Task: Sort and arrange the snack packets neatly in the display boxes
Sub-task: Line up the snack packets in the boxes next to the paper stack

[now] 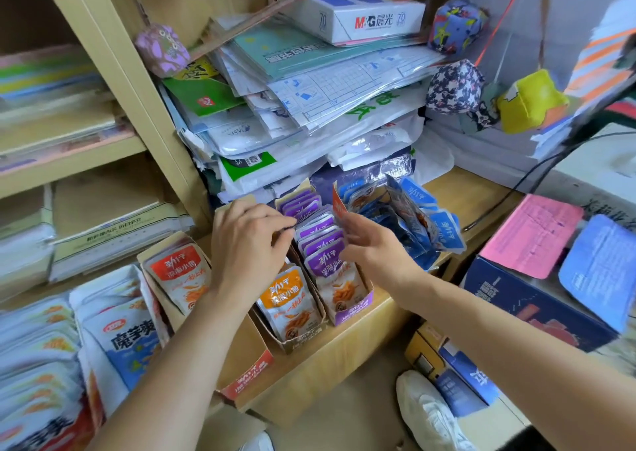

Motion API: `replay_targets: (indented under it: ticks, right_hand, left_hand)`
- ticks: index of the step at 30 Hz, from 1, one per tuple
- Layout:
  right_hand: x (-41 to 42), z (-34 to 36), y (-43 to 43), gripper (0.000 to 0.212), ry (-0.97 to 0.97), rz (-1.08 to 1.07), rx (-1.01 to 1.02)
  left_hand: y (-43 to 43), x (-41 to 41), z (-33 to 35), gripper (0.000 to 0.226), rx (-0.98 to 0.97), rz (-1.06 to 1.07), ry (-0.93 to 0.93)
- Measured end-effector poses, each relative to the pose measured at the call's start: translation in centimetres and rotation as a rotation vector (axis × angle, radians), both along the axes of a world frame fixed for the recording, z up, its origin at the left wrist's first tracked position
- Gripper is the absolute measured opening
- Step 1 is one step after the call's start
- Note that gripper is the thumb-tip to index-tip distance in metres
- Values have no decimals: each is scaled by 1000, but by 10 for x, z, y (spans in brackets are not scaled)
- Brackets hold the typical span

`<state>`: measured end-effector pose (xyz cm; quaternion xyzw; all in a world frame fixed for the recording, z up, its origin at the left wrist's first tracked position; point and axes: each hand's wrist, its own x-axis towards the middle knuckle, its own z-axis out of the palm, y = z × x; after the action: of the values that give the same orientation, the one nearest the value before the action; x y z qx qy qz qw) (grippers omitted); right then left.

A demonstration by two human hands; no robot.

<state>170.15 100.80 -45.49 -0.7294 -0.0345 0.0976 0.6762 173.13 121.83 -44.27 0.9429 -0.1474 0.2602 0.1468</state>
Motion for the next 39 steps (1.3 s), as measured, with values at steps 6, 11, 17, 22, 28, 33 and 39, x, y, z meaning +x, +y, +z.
replay_targets:
  ticks: [6,11,17,22,28,33,39]
  right_hand:
    - [17,4,10,52,40,-5,27]
    - [17,8,8,60,-20,-35,-65]
    - [16,7,10,61,-198,-54,-413]
    - [19,13,2,86,-99,37,-248]
    - [21,6,3,93,-50,180,-229]
    - [16,12,1,98,-147,271,-365]
    - [-5,-2,-7,91,-150,184,-196]
  left_hand:
    - [1,7,3,8,7,90,33]
    - [-1,12,4,13,-60,183,24]
    - [-5,12,4,13,-37,225,97]
    - [-4,9,10,15,-95,163,9]
    - [2,-9,6,24,-50,97,66]
    - [3,-9,5,34,-67,-1,179]
    - [3,-38,10,33,-24,-72,120]
